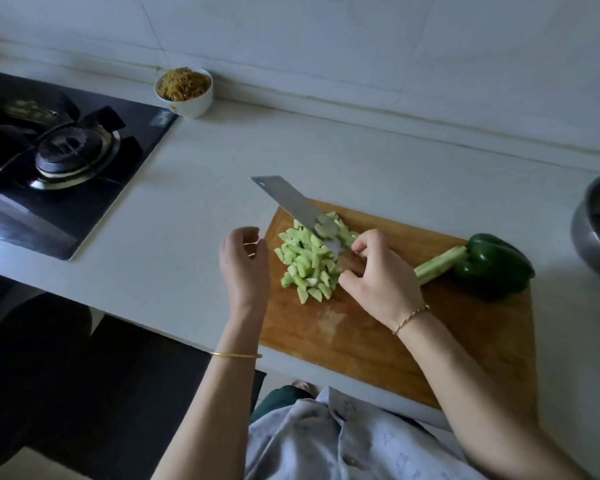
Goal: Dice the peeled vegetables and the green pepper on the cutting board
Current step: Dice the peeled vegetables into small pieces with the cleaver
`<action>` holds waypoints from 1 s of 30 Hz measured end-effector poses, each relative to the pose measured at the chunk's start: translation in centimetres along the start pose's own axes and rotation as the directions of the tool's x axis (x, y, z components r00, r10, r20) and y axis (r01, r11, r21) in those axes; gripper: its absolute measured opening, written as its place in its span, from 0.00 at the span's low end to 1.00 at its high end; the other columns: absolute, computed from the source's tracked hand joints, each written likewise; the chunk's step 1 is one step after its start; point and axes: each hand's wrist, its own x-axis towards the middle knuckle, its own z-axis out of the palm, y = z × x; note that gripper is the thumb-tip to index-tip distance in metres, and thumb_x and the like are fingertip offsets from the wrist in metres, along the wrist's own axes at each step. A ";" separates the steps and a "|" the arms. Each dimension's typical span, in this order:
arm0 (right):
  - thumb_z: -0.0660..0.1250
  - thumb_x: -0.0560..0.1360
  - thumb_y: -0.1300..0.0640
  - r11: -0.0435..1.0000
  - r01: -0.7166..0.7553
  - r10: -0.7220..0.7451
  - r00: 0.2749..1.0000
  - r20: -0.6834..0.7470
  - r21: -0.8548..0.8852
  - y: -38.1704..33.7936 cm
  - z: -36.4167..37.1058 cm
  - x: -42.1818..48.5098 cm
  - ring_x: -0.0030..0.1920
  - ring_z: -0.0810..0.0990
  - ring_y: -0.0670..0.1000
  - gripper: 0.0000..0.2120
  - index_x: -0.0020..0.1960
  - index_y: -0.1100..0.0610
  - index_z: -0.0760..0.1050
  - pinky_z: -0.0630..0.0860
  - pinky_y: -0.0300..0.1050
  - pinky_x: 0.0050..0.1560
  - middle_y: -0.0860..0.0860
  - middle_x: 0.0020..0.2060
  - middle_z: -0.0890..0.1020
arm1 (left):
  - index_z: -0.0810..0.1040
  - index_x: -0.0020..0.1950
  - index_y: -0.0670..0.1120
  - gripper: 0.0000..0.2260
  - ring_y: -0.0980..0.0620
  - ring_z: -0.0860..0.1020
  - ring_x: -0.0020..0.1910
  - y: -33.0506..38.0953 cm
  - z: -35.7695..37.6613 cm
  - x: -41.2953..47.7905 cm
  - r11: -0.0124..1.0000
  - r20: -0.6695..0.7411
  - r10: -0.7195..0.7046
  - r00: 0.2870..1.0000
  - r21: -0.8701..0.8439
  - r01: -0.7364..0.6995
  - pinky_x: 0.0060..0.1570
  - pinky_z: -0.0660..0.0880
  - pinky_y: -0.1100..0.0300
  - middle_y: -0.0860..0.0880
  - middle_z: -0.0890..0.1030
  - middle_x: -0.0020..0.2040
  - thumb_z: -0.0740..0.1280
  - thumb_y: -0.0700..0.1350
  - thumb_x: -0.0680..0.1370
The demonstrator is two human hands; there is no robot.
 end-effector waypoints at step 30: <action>0.84 0.55 0.59 0.941 0.153 -0.201 0.970 -0.136 -0.302 3.9 0.1 -1.6 0.24 0.62 0.48 0.27 0.39 0.56 0.67 0.48 0.34 0.22 0.44 0.26 0.65 | 0.81 0.46 0.43 0.07 0.44 0.73 0.54 2.4 8.9 -2.5 0.682 0.416 0.640 0.646 0.079 -0.727 0.52 0.72 0.56 0.46 0.77 0.51 0.66 0.45 0.77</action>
